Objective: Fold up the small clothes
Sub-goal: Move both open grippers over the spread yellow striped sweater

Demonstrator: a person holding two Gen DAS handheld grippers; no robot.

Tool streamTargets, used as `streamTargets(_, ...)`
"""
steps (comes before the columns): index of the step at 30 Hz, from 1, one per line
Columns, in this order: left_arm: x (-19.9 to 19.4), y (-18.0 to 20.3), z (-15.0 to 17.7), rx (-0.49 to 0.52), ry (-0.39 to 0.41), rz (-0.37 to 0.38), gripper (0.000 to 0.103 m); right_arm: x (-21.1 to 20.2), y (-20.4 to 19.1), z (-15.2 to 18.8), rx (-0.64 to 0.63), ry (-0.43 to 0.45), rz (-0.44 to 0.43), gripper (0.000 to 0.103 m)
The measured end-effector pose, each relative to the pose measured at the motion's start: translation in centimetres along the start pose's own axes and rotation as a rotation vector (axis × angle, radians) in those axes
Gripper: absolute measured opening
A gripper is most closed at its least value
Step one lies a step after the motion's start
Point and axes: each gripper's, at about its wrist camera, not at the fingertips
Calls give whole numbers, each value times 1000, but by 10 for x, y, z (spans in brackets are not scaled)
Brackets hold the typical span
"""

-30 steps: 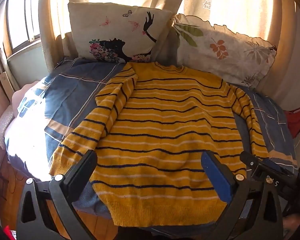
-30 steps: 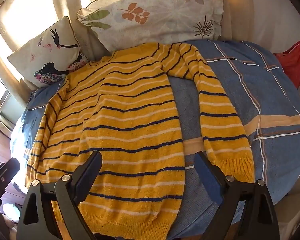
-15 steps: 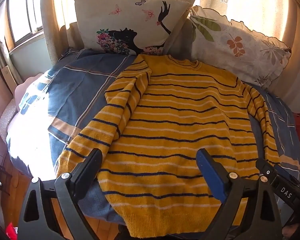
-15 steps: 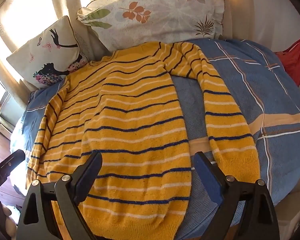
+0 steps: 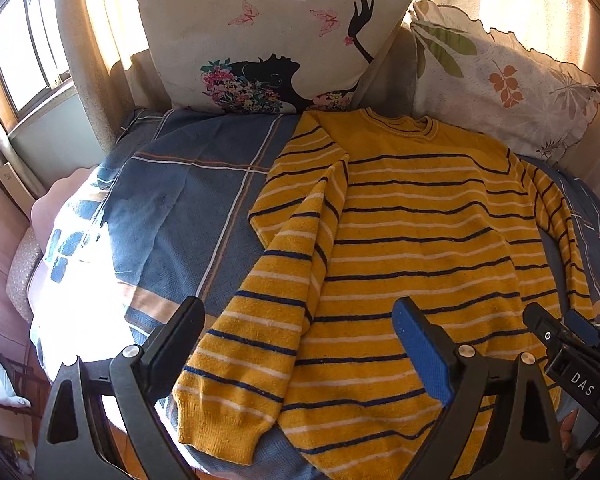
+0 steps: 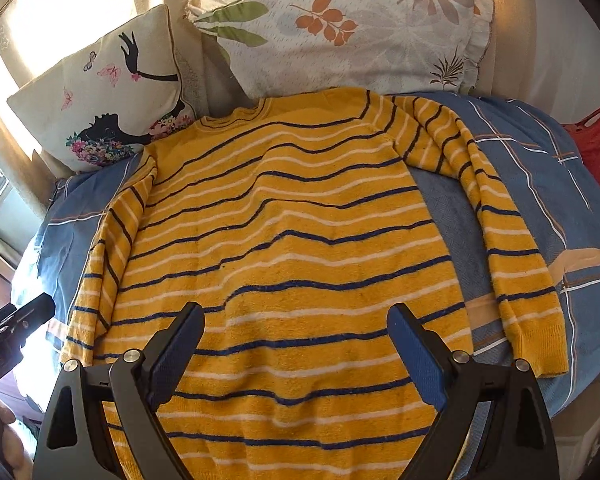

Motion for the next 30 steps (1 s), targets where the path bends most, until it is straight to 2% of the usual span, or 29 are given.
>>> streamTargets(7,17,-11,-6,31,-35,26,94,8,-14,6,17,-33,23,95)
streamTargets(19,30,-6,-12,70,-64,65,95,13,-5,11,89,-65,49,95)
streamTargets(30,39,0,-13,73,-89,76,95,19,1,11,100,-86,58,95)
Point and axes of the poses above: each gripper's, at about its wrist camera, not at the fingertips, and x roughly the way its jaws point, y to its right, z to its underside, and after that the axes turned 3 degrees about -y, right-handed
